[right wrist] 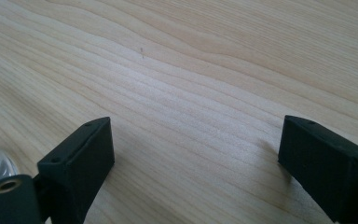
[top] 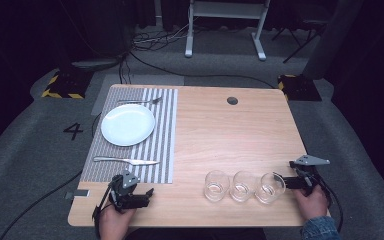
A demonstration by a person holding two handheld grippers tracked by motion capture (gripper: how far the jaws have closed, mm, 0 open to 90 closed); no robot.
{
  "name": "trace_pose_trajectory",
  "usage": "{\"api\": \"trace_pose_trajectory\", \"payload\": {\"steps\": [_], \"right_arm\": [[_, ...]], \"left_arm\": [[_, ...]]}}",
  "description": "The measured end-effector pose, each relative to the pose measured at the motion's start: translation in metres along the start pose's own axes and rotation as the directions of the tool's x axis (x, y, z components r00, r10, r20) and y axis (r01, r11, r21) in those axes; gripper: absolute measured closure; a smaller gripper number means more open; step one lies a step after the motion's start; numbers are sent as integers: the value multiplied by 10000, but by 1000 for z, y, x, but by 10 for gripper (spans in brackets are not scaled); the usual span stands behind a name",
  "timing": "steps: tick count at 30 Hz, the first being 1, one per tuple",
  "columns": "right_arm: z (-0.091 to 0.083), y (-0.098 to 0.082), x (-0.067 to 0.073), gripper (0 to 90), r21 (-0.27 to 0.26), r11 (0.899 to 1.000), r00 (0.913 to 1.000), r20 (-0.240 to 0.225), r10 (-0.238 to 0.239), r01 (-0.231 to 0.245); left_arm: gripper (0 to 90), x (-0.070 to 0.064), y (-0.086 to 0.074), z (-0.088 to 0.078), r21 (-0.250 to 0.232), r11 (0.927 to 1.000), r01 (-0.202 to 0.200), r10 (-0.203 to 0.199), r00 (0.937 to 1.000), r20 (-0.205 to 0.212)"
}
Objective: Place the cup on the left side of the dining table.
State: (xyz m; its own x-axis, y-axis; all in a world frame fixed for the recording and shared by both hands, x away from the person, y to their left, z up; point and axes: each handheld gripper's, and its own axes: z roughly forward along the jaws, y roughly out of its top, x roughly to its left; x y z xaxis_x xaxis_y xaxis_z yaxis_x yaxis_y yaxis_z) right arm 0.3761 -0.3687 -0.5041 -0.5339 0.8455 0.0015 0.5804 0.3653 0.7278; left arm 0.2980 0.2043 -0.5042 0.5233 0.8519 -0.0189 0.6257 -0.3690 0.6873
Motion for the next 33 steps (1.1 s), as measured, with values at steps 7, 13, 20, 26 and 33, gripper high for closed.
{"api": "trace_pose_trajectory", "payload": {"steps": [7, 13, 20, 26, 33], "right_arm": [[0, 0, 0, 107, -1, 10000, 10000, -1, -4, 4], [0, 0, 0, 107, 0, 10000, 10000, -3, -3, 3], [0, 0, 0, 107, 0, 10000, 10000, -4, -4, 4], [0, 0, 0, 107, 10, 10000, 10000, -21, -40, 40], [0, 0, 0, 107, 10, 10000, 10000, -23, -41, 41]], "left_arm": [[145, -1, 0, 0, 6, 10000, 69, -69, 10000, -58], [144, -1, 0, 0, 2, 10000, 52, -52, 10000, -58], [134, -2, 1, 1, -7, 9999, 123, -123, 9999, -65], [132, -3, 1, 1, 0, 9999, 158, -158, 9998, -79], [157, -1, 1, -1, -254, 9989, 388, -383, 9991, 200]]}}
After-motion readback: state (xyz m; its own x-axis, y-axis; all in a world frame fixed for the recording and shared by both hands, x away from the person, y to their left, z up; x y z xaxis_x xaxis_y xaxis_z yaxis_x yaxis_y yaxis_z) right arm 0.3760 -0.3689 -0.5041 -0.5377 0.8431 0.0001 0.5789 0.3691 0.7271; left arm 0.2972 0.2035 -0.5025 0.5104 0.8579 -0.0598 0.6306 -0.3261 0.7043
